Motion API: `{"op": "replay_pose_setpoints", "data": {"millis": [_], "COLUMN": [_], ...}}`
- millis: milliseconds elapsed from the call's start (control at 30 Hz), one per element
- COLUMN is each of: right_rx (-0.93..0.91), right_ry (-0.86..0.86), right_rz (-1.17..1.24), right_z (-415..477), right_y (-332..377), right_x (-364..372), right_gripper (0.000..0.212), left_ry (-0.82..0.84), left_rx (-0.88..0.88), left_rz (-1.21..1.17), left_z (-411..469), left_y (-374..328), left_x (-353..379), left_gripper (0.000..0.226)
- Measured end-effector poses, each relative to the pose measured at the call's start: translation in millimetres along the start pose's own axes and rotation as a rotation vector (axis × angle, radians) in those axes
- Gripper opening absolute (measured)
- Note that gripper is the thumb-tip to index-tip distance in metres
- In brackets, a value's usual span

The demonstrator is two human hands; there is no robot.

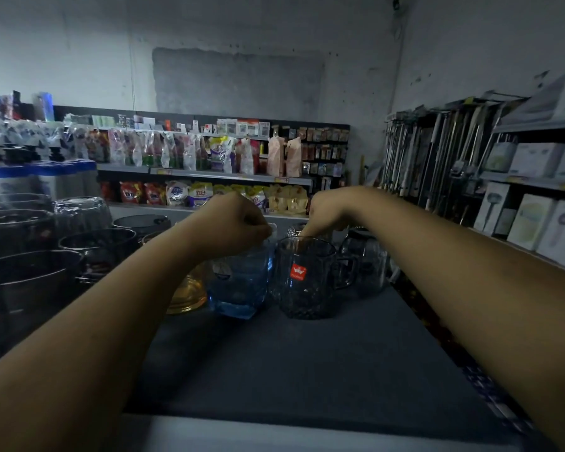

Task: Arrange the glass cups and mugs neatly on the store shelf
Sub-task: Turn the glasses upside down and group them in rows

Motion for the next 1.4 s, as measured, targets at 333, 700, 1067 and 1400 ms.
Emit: {"op": "replay_pose_setpoints", "data": {"millis": [333,700,1067,1400], "right_rx": [-0.084,0.071,0.045,0.097], "right_ry": [-0.437,-0.53,-0.557,-0.505], "right_rz": [0.438,0.983,0.975,0.948], "right_z": [-50.0,-69.5,-70.2,-68.5], "right_y": [-76.2,-96.0,-76.7,-76.5], "right_x": [24.0,93.1,101.4,104.0], "right_gripper": [0.047,0.055,0.067,0.073], "left_ry": [-0.038,0.328,0.316,0.305], "left_rx": [0.141,0.239,0.253,0.238], "left_rz": [0.031,0.123,0.062,0.074], "left_z": [11.1,70.2,71.0,54.5], "left_y": [-16.8,-45.1,-32.8,-34.6], "left_x": [-6.9,25.6,24.3,23.0], "left_gripper": [0.021,0.034,0.03,0.031]}}
Point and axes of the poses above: each hand's wrist, its own z-axis towards the middle knuckle, its own x-axis out of the palm, y = z × x, the point moved 2 cm from there along z, towards the middle knuckle, and after that the axes turned 4 degrees about -y, right-handed, at the moved point
